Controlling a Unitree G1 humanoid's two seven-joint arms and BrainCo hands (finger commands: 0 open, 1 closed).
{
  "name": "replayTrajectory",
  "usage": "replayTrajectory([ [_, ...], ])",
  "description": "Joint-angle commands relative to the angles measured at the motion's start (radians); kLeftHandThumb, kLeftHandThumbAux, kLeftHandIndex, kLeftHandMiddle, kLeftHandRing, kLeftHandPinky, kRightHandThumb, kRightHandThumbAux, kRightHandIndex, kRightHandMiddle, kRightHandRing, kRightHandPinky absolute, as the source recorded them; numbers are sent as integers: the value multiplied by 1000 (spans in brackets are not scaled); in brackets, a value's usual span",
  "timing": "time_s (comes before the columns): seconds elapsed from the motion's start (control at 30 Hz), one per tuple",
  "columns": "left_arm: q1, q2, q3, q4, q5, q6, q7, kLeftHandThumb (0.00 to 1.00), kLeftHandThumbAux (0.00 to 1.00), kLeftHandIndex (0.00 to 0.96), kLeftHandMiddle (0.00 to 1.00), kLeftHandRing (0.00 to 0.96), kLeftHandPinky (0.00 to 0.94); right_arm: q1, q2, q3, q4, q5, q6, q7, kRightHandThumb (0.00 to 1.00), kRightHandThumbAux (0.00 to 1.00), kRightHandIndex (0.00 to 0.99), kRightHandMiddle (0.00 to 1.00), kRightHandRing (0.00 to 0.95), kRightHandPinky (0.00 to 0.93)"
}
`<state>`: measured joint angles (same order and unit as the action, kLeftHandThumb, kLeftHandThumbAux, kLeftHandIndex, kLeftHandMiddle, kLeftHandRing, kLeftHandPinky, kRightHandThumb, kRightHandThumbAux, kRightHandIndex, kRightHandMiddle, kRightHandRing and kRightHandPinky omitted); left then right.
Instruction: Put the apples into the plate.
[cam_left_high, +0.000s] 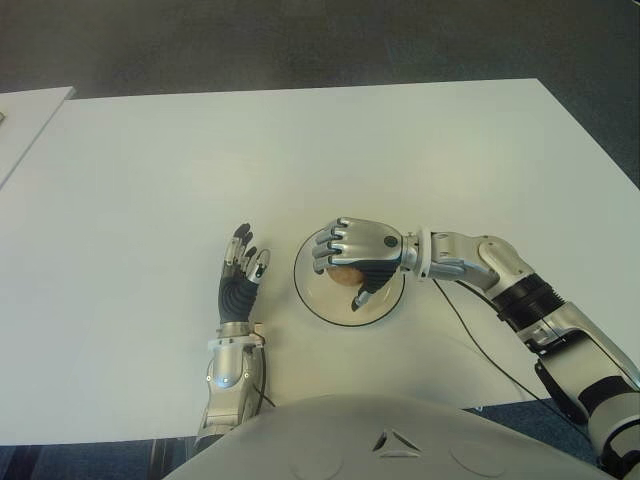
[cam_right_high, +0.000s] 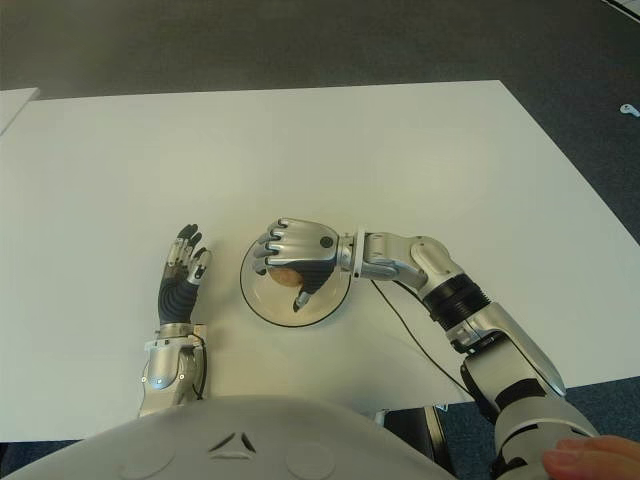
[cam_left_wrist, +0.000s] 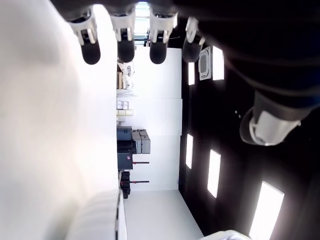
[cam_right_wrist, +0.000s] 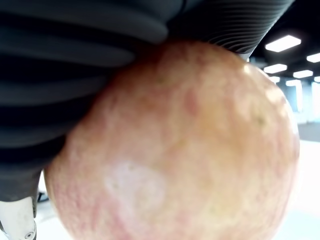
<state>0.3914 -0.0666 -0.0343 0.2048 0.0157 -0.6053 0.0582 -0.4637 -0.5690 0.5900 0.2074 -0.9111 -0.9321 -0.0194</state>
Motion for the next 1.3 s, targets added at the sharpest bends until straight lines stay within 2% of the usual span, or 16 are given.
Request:
replayTrajectory([
  [0.03, 26, -28, -9, 23, 2, 41, 12, 0, 498, 0, 0, 0, 0, -5, -8, 2, -2, 27, -3, 64, 853, 674, 400, 525, 799, 791],
  [0.3, 26, -28, -11, 17, -2, 45, 14, 0, 506, 0, 0, 0, 0, -15, -7, 0, -9, 61, -1, 163, 856, 671, 410, 528, 791, 797],
  [0.53, 28, -26, -12, 16, -4, 50, 15, 0, 494, 0, 0, 0, 0, -15, 2, -9, -7, 67, -10, 182, 858, 668, 417, 530, 789, 800],
  [0.6, 29, -26, -12, 17, -2, 47, 16, 0, 493, 0, 0, 0, 0, -5, 11, -16, -4, 84, -3, 179, 861, 666, 425, 533, 773, 780],
  [0.63, 29, -26, -12, 17, -1, 45, 17, 0, 493, 0, 0, 0, 0, 2, 15, -19, -3, 94, 2, 179, 861, 664, 429, 546, 738, 714],
  [0.67, 31, -27, -13, 16, 1, 43, 18, 0, 493, 0, 0, 0, 0, 8, 19, -22, -2, 104, 8, 180, 861, 664, 430, 551, 726, 690],
  [0.7, 32, -27, -13, 15, 2, 41, 18, 0, 494, 0, 0, 0, 0, 12, 22, -24, -2, 111, 12, 181, 854, 667, 437, 514, 628, 595],
  [0.73, 35, -27, -15, 11, 7, 38, 21, 0, 496, 0, 0, 0, 0, 20, 26, -27, -1, 122, 18, 184, 794, 627, 406, 427, 489, 468],
  [0.8, 38, -28, -16, 7, 13, 35, 25, 0, 500, 0, 0, 0, 0, 28, 30, -31, 0, 136, 24, 189, 675, 546, 340, 283, 282, 282],
  [0.83, 37, -27, -16, 7, 13, 38, 25, 0, 501, 0, 0, 0, 0, 29, 30, -30, 1, 143, 27, 198, 649, 529, 327, 252, 239, 243],
  [0.87, 38, -26, -15, 5, 10, 44, 24, 0, 501, 0, 0, 0, 0, 28, 25, -26, 4, 158, 28, 218, 579, 516, 267, 184, 162, 178],
  [0.93, 40, -22, -14, -1, 9, 62, 25, 0, 495, 0, 0, 0, 0, 26, 15, -22, 9, 180, 25, 247, 376, 477, 112, 75, 66, 73],
  [1.03, 40, -17, -11, -4, 14, 76, 30, 0, 489, 0, 0, 0, 0, 25, 10, -22, 15, 198, 15, 271, 242, 450, 36, 24, 21, 23],
  [1.13, 46, -17, -10, -14, 11, 86, 32, 0, 489, 0, 0, 0, 0, 22, 8, -21, 23, 215, -3, 290, 148, 415, 11, 7, 6, 7],
  [1.3, 60, -23, -14, -33, 10, 96, 35, 0, 502, 1, 0, 0, 0, 22, 7, -20, 35, 237, -19, 316, 79, 377, 1, 1, 1, 1],
])
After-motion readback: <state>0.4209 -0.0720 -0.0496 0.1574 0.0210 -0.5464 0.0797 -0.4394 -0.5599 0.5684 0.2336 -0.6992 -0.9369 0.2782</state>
